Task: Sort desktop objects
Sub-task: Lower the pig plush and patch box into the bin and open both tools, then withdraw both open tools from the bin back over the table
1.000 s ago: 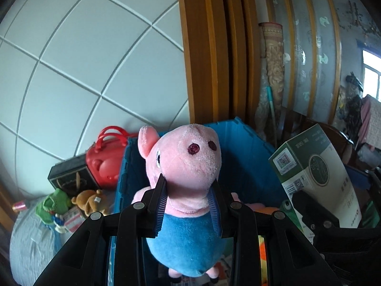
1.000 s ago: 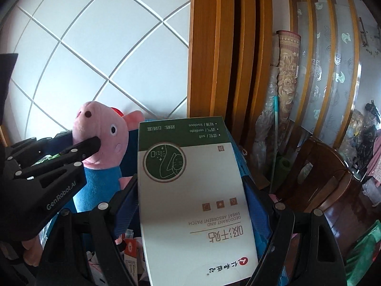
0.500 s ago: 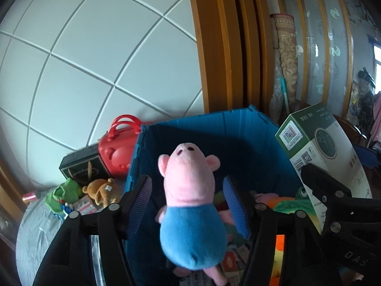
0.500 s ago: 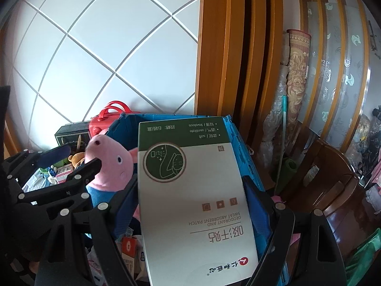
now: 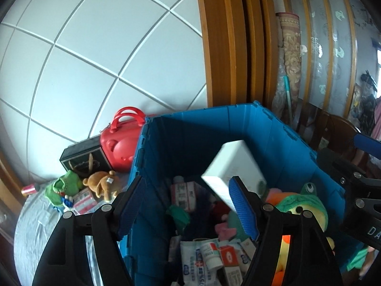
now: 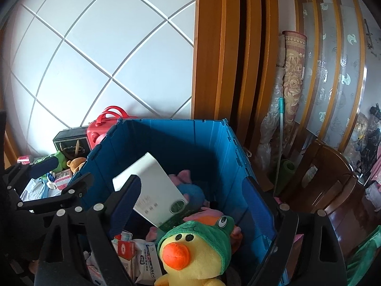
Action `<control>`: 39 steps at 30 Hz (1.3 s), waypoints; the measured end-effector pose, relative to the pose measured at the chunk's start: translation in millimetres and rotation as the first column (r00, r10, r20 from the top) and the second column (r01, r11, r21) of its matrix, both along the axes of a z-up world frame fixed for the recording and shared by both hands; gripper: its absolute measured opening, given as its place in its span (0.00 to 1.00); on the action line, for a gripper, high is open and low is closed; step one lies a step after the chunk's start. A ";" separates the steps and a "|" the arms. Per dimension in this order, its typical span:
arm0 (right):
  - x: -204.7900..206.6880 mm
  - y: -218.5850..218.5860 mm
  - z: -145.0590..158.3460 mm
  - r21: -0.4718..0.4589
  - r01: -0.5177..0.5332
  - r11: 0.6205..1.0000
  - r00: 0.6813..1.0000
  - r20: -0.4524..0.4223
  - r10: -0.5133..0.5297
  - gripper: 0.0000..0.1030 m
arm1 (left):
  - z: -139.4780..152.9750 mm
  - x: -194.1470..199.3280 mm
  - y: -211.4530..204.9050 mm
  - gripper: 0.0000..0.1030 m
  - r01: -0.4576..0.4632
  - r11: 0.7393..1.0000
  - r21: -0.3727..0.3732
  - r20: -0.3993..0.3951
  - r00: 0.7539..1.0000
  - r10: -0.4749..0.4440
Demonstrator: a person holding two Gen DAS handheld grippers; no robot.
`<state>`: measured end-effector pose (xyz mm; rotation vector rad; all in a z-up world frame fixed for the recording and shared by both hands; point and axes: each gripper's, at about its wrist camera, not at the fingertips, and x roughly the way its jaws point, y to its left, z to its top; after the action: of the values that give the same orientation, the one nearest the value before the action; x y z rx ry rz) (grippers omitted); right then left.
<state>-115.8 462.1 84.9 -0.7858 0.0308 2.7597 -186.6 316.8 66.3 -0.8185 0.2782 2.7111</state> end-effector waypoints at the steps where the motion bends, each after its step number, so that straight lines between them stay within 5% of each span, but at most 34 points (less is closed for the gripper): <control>1: 1.0 0.2 -0.3 0.000 0.003 1.000 1.000 0.000 -0.003 0.89 | -0.1 1.3 -1.2 0.71 0.001 1.000 0.002 0.000 1.000 -0.001; 20: 36.2 -15.7 -0.3 -0.023 0.038 0.999 0.999 -0.018 -0.038 1.00 | -3.5 31.8 -36.5 0.77 0.034 0.999 0.022 0.007 0.999 -0.034; 39: 47.9 -99.4 3.3 0.005 0.042 0.999 0.999 -0.008 -0.042 1.00 | -1.1 53.7 -140.8 0.78 0.062 0.995 0.073 -0.012 0.998 -0.062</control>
<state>-67.9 362.7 88.2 -0.7643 0.0411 2.7225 -132.9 176.1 65.2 -0.7639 0.2012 2.6512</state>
